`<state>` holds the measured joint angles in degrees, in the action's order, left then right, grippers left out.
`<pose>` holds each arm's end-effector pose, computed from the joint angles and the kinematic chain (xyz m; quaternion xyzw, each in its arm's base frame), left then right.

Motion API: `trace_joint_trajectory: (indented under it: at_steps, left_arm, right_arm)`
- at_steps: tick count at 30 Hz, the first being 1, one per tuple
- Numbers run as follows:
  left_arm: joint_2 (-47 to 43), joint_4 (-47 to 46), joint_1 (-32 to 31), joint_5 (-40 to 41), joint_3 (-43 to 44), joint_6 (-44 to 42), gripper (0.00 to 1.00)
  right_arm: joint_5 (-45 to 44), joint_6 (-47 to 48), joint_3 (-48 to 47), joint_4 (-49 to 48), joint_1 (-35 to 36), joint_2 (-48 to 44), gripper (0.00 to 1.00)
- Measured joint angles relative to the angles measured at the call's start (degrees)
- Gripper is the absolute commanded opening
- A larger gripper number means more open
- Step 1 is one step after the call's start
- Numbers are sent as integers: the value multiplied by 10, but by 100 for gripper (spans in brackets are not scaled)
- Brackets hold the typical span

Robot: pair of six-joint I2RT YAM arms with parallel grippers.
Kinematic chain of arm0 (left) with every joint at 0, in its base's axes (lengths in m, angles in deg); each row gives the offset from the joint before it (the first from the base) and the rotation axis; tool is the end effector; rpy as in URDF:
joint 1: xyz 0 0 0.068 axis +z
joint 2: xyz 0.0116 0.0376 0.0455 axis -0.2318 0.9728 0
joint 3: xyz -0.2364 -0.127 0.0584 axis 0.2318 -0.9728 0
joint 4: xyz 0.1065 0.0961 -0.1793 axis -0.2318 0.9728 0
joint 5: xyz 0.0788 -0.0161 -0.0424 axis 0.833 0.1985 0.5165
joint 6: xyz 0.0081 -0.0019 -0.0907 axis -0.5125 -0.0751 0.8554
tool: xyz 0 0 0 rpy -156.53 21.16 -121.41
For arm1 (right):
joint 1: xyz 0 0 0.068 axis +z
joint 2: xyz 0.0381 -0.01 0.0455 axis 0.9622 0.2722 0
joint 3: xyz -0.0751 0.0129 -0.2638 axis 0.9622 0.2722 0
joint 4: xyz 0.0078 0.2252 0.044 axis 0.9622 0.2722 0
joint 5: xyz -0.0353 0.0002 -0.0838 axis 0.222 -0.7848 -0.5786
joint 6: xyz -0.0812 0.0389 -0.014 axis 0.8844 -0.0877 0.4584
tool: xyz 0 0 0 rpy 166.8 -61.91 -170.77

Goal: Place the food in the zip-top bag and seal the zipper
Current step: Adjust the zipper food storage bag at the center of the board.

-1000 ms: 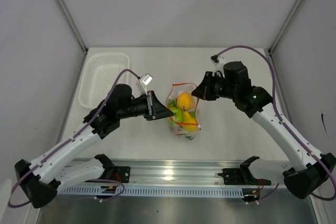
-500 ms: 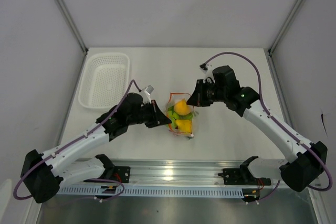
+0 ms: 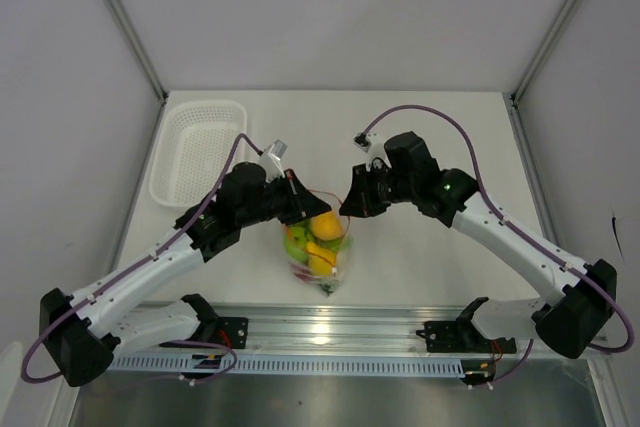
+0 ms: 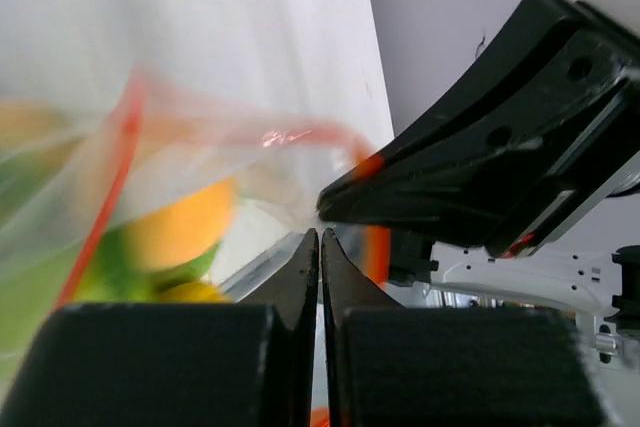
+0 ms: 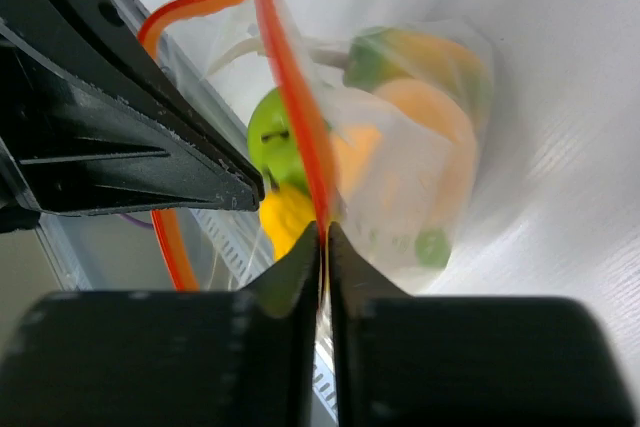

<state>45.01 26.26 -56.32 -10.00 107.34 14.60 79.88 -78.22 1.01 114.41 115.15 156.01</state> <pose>0.1612 -0.1743 0.3069 -0.0344 0.8296 -0.4775 0.2874 0.1870 0.2064 0.3222 -0.2369 0.8469 0.3874 0.2767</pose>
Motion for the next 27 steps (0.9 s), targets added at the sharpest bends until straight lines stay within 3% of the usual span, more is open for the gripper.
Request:
trace_joint_trajectory:
  at_steps: [6,12,20,24,27]
  left_arm:
    - [10,-17,0,0,5,10,1]
    - [11,-23,0,0,5,10,1]
    - [10,-11,0,10,9,1,1]
    - [8,-9,0,17,9,-6,1]
    - [11,-9,-1,18,10,-7,1]
  right_arm:
    - [-27,6,-2,4,6,-2,58]
    - [-72,0,13,6,6,-62,75]
    - [-94,-29,53,8,30,-153,77]
    - [-107,-53,70,1,99,-165,75]
    - [-162,-61,82,-4,189,-159,73]
